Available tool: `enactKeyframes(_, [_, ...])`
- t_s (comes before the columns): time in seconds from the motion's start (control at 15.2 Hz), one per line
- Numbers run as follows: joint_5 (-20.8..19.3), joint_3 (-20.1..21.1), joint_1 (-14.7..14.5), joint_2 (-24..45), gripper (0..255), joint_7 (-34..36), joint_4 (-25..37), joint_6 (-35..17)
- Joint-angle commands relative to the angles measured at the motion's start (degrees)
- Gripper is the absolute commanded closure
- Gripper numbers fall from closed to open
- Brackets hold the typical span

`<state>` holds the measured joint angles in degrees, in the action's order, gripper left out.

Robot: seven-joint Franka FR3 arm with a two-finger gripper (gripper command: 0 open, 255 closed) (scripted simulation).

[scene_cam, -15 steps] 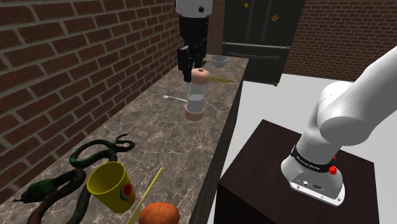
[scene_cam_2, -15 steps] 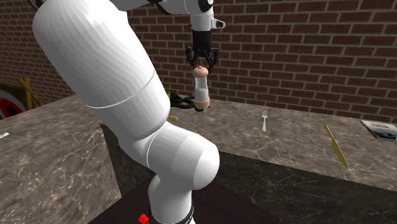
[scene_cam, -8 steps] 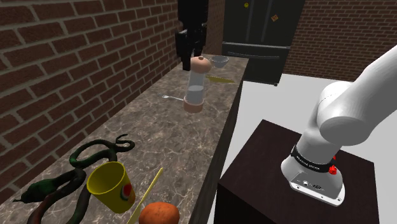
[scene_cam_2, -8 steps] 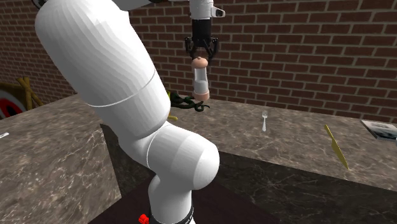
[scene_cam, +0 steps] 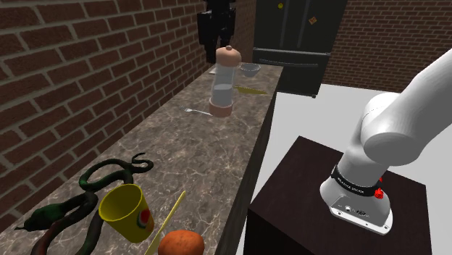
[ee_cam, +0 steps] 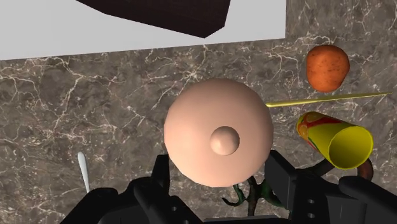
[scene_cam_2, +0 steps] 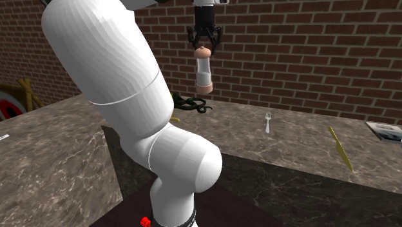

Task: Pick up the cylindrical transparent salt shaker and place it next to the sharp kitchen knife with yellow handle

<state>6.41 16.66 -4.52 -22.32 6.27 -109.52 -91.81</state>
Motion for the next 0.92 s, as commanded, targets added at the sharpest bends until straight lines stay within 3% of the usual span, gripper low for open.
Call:
enactKeyframes(0.0, [-0.1, 0.0, 0.1, 0.4, 255, 0.1, 1.6, 1.2])
enactKeyframes(0.86, [-3.6, -10.3, 5.9, 7.4, 255, -15.7, -0.2, -6.7])
